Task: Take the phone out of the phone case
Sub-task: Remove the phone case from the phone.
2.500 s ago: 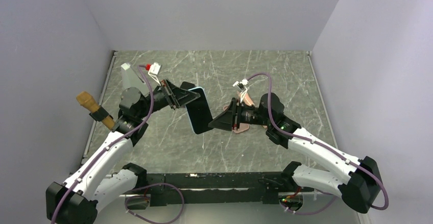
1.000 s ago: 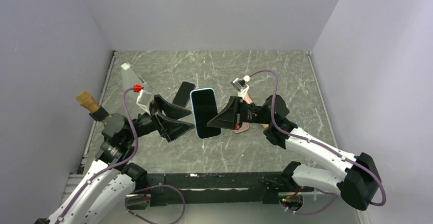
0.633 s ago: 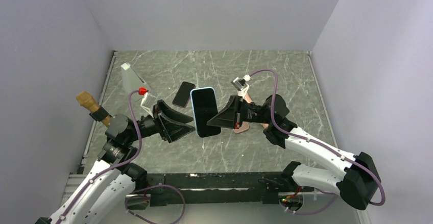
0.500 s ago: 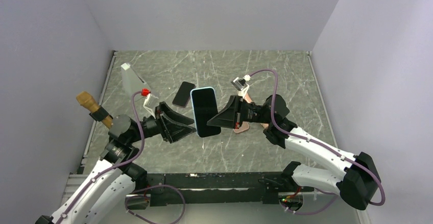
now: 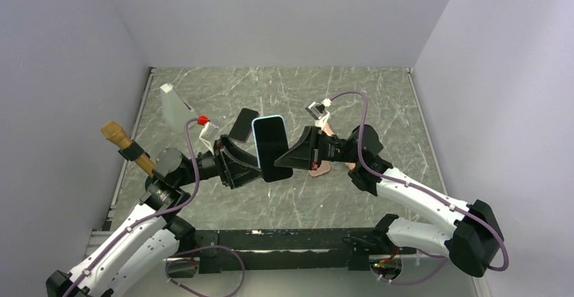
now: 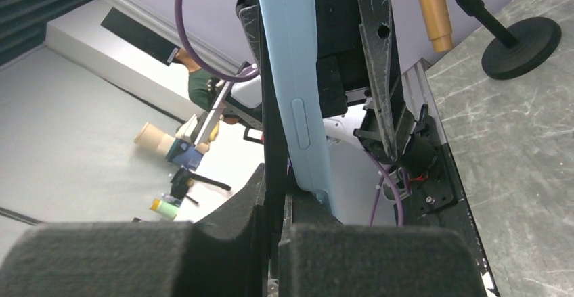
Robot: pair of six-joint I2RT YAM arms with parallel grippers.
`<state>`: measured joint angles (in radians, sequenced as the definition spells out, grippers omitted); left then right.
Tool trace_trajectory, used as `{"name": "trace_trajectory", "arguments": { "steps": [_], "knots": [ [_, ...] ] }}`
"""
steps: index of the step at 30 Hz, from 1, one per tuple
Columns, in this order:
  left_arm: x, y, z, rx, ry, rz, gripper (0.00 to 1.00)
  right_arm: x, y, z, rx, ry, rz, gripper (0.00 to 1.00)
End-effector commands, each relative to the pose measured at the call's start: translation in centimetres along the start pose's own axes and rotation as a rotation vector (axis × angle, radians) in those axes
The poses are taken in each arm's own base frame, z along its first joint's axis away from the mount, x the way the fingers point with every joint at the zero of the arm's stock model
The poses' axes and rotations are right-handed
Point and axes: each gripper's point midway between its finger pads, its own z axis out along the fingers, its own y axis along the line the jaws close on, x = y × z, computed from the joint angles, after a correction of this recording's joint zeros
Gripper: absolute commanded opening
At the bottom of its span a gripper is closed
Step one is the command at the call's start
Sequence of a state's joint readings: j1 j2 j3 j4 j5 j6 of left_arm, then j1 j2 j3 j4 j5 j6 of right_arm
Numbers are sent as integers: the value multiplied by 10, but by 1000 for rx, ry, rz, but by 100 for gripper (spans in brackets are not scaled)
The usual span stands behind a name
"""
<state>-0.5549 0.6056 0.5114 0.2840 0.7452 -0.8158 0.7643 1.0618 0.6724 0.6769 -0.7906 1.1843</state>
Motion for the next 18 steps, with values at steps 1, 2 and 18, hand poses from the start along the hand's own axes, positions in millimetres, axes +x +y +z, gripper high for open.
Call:
{"name": "trace_trajectory", "arguments": {
  "steps": [1, 2, 18],
  "knots": [
    [-9, -6, 8, 20, -14, 11, 59, -11, 24, 1, -81, -38, -82, 0],
    [-8, -3, 10, 12, -10, 1, 58, -12, 22, 1, -76, -39, -83, 0],
    [2, 117, -64, -899, 6, -103, 0, -13, -35, 3, 175, -40, -73, 0]
  ]
}}
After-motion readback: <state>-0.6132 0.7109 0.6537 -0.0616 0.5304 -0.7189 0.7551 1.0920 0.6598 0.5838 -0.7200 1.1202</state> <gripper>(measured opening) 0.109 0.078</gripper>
